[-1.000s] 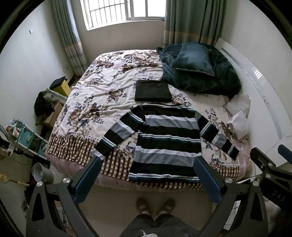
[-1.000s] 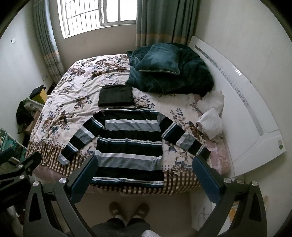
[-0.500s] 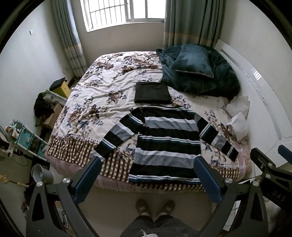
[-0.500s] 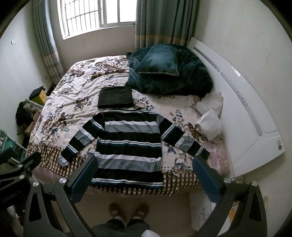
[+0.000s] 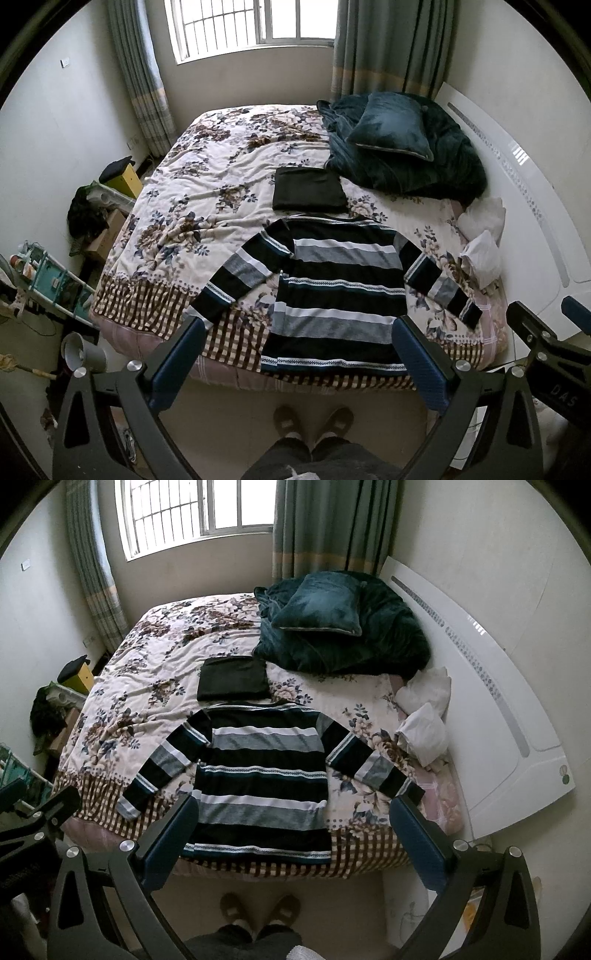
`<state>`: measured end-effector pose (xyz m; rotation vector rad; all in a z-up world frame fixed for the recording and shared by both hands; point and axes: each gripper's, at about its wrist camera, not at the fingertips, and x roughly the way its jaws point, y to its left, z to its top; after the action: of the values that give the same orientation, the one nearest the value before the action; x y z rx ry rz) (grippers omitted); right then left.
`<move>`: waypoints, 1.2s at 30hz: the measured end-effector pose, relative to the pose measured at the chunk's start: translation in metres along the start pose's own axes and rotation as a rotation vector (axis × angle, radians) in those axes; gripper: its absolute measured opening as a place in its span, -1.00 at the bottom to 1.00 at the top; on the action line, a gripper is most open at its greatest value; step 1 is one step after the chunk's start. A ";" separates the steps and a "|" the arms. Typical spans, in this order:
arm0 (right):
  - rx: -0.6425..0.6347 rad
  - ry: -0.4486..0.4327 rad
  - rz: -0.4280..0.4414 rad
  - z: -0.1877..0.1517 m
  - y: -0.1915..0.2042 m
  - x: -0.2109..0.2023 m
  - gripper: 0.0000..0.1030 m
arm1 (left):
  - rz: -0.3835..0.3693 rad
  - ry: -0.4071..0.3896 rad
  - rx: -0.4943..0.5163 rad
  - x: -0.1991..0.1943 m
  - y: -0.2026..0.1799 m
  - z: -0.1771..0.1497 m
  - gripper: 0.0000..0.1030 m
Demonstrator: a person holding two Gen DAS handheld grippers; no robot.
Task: Fold small clothes
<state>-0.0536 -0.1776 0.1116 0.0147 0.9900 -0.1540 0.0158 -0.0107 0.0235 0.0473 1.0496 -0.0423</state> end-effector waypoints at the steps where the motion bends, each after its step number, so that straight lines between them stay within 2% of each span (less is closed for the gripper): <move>1: 0.004 0.002 0.000 0.002 -0.003 0.000 1.00 | 0.002 -0.007 0.003 0.001 -0.001 0.004 1.00; 4: 0.038 0.014 -0.023 0.008 -0.011 0.014 1.00 | 0.018 -0.043 0.031 0.017 -0.010 0.015 1.00; 7: 0.108 0.046 -0.062 0.009 -0.025 0.055 1.00 | 0.037 -0.050 0.059 0.054 -0.022 0.034 1.00; 11: 0.233 0.075 -0.138 0.001 -0.065 0.116 1.00 | 0.023 -0.037 0.074 0.123 -0.037 0.050 1.00; 13: 0.293 0.079 -0.172 -0.007 -0.092 0.153 1.00 | 0.040 -0.002 0.089 0.164 -0.045 0.051 1.00; 16: 0.399 0.143 -0.205 -0.022 -0.139 0.221 1.00 | 0.067 0.059 0.097 0.230 -0.076 0.063 1.00; 20: 0.597 0.225 -0.224 -0.059 -0.211 0.312 1.00 | 0.094 0.142 0.094 0.313 -0.111 0.059 1.00; 22: 0.722 0.256 -0.217 -0.084 -0.254 0.361 1.00 | 0.125 0.176 0.099 0.345 -0.125 0.047 1.00; 26: 0.952 0.312 -0.247 -0.148 -0.336 0.467 1.00 | 0.141 0.257 0.079 0.425 -0.162 0.036 1.00; 31: 1.136 0.312 -0.283 -0.200 -0.403 0.563 0.99 | 0.165 0.340 0.063 0.515 -0.196 0.026 1.00; 36: 1.368 0.233 -0.252 -0.236 -0.456 0.636 0.83 | 0.197 0.366 0.090 0.588 -0.225 0.026 1.00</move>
<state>0.0308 -0.6877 -0.5219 1.1797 0.9485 -1.0541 0.3173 -0.2442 -0.4780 0.2474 1.4041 0.1019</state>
